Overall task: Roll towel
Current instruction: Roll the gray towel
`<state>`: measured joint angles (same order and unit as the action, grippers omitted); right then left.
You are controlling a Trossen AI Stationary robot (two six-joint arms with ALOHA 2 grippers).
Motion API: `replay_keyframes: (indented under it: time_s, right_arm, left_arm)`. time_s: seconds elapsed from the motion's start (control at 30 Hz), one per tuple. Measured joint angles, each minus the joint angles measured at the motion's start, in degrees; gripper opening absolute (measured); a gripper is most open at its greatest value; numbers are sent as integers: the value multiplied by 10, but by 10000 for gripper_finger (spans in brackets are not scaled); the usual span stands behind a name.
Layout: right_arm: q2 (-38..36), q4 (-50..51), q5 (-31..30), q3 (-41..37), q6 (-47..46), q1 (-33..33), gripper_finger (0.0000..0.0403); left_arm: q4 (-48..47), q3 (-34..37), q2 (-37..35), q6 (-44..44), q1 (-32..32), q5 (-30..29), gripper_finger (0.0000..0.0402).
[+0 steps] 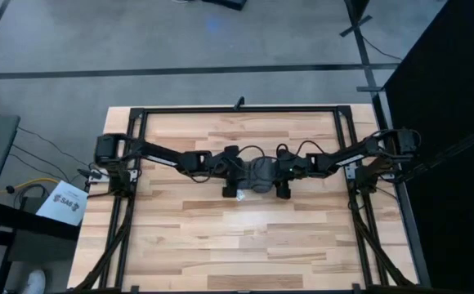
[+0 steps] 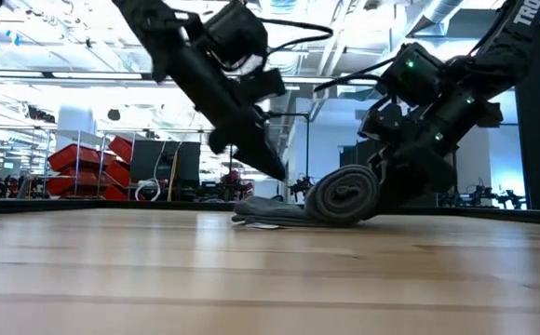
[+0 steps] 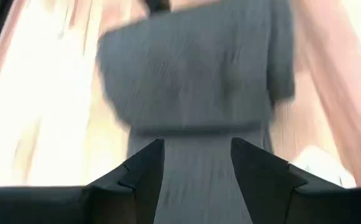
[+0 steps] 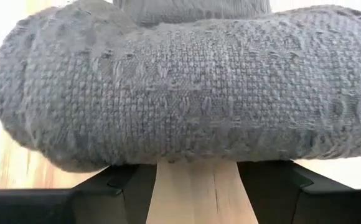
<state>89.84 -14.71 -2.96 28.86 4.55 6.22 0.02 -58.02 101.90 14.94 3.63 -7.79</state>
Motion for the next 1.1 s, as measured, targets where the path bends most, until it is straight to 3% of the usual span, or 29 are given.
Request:
replay_keyframes:
  time_s: [0.13,0.27,0.37,0.53,0.77,1.0,1.1]
  right_arm:
    - [1,-2,0,53,55,0,203]
    - [-3,45,0,135,111,-20,203]
    - [1,86,4,119,110,-20,203]
    - [23,31,0,71,52,10,203]
    - [60,14,0,73,38,8,203]
    - [8,100,0,74,18,3,203]
    - [9,113,0,73,8,3,203]
  left_arm:
    - [-86,3,-39,-31,2,-17,173]
    - [-91,33,-43,-67,2,-19,173]
    - [-76,61,-43,-100,2,-19,173]
    - [-57,93,-43,-124,-2,-19,173]
    - [60,152,-42,-133,-2,-19,173]
    - [51,151,-43,-141,-3,-19,173]
    - [17,118,-49,-139,-3,-19,173]
